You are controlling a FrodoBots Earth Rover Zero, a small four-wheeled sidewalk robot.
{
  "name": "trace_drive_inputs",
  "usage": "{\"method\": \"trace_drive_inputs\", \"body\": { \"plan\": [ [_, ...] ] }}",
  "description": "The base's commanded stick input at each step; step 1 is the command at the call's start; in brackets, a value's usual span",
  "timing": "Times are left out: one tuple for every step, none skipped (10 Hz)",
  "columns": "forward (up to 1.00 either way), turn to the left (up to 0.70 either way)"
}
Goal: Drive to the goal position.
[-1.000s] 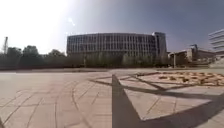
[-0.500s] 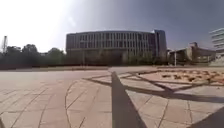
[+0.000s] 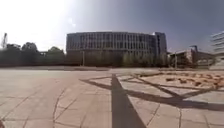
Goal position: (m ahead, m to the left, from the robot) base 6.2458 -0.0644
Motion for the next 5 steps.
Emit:
{"method": "trace_drive_inputs", "body": {
  "plan": [
    [0.7, 0.0],
    [0.7, 0.0],
    [0.7, 0.0],
    [0.7, 0.0],
    [0.7, 0.0]
  ]
}}
